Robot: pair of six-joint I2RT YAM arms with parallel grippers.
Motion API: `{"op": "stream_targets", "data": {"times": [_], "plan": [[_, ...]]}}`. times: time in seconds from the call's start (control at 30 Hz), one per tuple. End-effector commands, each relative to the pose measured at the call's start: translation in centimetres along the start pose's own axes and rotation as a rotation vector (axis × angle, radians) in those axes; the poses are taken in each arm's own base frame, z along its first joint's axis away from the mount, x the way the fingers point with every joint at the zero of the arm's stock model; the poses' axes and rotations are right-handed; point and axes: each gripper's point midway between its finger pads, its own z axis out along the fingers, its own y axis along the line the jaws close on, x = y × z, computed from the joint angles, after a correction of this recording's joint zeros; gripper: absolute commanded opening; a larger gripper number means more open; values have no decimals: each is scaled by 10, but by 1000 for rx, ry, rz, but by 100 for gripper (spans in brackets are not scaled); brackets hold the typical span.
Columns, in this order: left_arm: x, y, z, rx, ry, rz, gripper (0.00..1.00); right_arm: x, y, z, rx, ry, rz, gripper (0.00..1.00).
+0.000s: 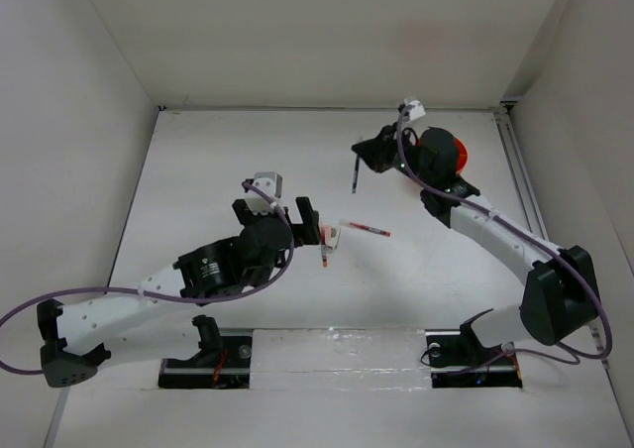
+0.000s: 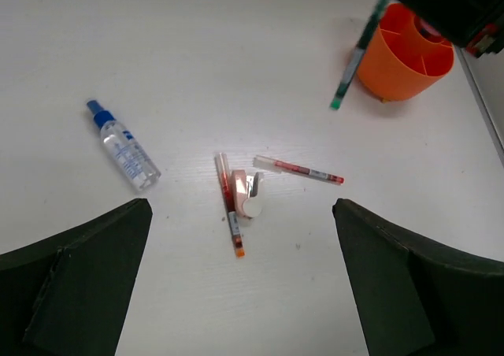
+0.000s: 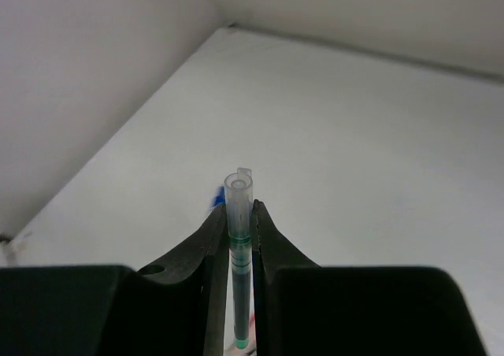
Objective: Sort the stationery into containers
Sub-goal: Place the pen in the storage box.
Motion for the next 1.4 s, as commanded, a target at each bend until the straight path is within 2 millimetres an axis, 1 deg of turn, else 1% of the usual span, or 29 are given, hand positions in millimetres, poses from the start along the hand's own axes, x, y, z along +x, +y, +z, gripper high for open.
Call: {"op": "stream_targets", "data": {"times": [0.0,0.03,0.07,0.1,0.13,0.17,0.2,0.27,0.3,0.33,0.4,0.43,0.47,0.5,0.53,0.57,0.63,0.67,0.7,0.77,0.83,0.87,0.93,0.97,1.03,1.07,1.3,1.33,1.37], "plan": [[-5,27,-17,-129,60,-25,100,-68,-51,-7,139,-195,-272,0],[-3,30,-18,-160,71,-53,100,-78,-59,-9,143,-230,-303,0],[-8,32,-23,-171,79,-61,100,-86,-83,-15,178,-244,-310,0],[-2,43,-28,-201,109,-25,100,-87,-97,-12,175,-237,-313,0],[2,46,-29,-206,129,-7,100,-92,-106,-12,168,-240,-321,0],[5,49,-31,-217,138,-3,100,-101,-118,-16,150,-256,-342,0],[4,56,-37,-223,142,-9,100,-104,-131,-11,153,-255,-345,0],[8,62,-41,-217,152,-9,100,-110,-150,-10,167,-259,-350,0],[10,69,-45,-211,144,-32,100,-123,-162,-13,180,-279,-365,0],[4,62,-44,-168,119,-60,100,-115,-178,-8,185,-262,-356,0],[5,49,-47,-66,128,-53,100,-119,-198,-10,197,-265,-362,0],[-4,44,-50,-17,106,-63,100,-128,-203,-10,193,-274,-374,0],[-2,45,-52,-9,111,-65,100,-123,-214,-9,198,-262,-367,0],[-2,45,-52,-9,111,-65,100,-130,-219,-13,210,-273,-374,0],[0,47,-52,-9,111,-66,100,-129,-231,-19,228,-266,-368,0],[0,47,-52,-9,111,-66,100,-135,-234,-22,234,-276,-375,0],[-1,43,-52,7,112,-66,100,-139,-243,-30,265,-285,-374,0],[3,42,-49,-2,123,-50,100,-142,-251,-33,279,-290,-376,0],[5,41,-47,-8,130,-42,100,-141,-254,-31,281,-285,-382,0],[12,40,-42,-24,148,-17,100,-142,-265,-37,294,-284,-382,0],[15,35,-41,-16,168,2,100,-138,-269,-35,296,-277,-375,0],[17,35,-39,-20,173,8,100,-135,-277,-37,309,-269,-380,0],[20,34,-37,-26,180,18,100,-131,-280,-36,313,-261,-384,0],[20,34,-37,-26,180,18,100,-135,-279,-36,311,-267,-390,0],[23,32,-37,-24,192,24,100,-130,-288,-35,314,-257,-382,0],[23,32,-37,-24,192,24,100,-130,-288,-35,314,-256,-382,0],[14,32,-42,7,171,-3,100,-121,-297,-32,319,-241,-378,0],[12,32,-44,12,165,-10,100,-123,-301,-35,328,-243,-378,0],[12,32,-44,12,165,-11,100,-119,-302,-35,329,-236,-372,0]]}}
